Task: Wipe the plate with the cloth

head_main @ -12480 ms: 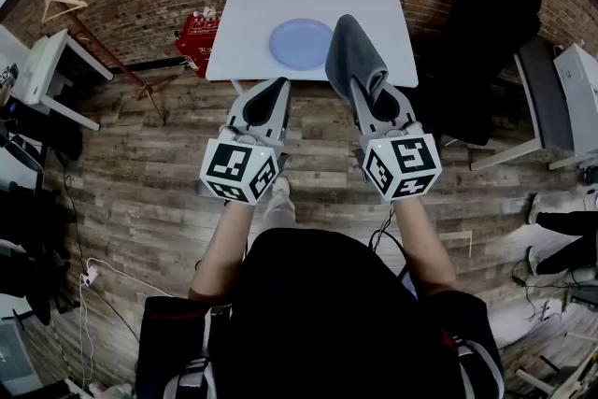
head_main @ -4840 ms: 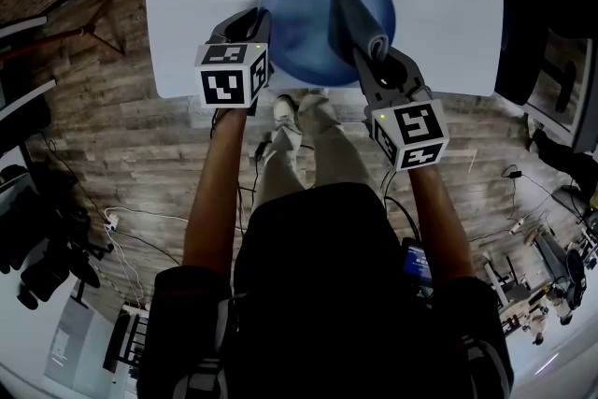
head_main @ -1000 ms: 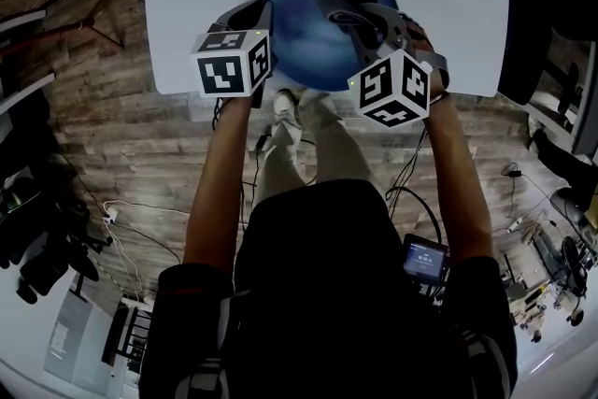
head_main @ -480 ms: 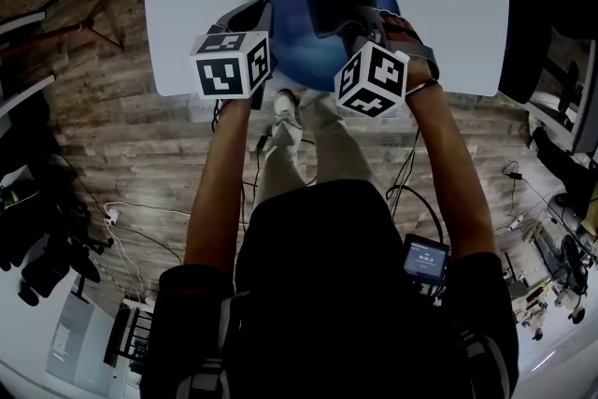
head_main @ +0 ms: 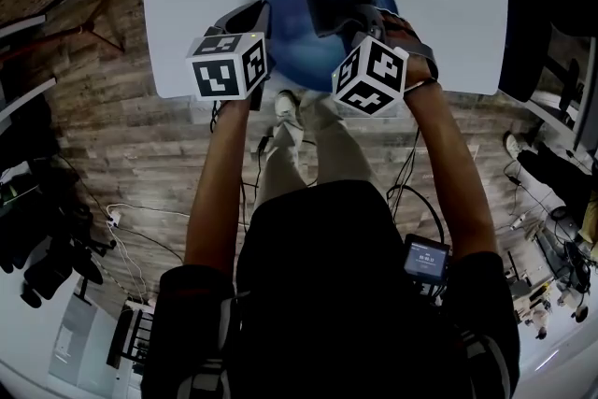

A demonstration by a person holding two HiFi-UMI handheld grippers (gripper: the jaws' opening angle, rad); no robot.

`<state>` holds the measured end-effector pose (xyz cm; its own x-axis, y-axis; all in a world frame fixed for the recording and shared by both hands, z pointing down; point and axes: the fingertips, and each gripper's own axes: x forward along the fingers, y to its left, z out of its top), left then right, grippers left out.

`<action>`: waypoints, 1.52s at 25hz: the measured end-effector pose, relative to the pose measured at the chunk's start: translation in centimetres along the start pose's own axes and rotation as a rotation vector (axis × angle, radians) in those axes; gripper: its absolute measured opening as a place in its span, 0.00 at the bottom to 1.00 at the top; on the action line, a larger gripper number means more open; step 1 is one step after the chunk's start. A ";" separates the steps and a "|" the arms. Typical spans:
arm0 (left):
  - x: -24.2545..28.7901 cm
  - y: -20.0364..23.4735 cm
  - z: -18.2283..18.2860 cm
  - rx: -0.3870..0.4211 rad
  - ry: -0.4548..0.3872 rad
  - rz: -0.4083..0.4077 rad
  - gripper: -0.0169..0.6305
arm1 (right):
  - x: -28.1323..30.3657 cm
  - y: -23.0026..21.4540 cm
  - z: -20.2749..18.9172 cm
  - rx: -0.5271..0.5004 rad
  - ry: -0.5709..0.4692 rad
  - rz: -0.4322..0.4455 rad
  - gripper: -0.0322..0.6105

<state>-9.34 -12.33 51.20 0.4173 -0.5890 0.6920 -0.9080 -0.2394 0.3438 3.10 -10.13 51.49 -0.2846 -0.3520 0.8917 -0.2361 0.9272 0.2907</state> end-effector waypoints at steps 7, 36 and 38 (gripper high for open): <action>0.0 0.0 -0.1 -0.005 -0.012 0.007 0.07 | -0.3 0.0 -1.1 0.024 0.036 0.011 0.13; 0.0 0.3 0.0 -0.022 -0.015 0.012 0.07 | -2.2 3.9 -3.5 0.040 0.161 0.156 0.13; 0.0 0.2 0.0 -0.025 -0.016 0.010 0.07 | -2.3 4.4 -3.5 0.029 0.166 0.178 0.13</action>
<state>-9.57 -12.38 51.27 0.4074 -0.6037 0.6853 -0.9108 -0.2138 0.3530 6.01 -4.77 51.90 -0.1679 -0.1555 0.9735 -0.2227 0.9679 0.1162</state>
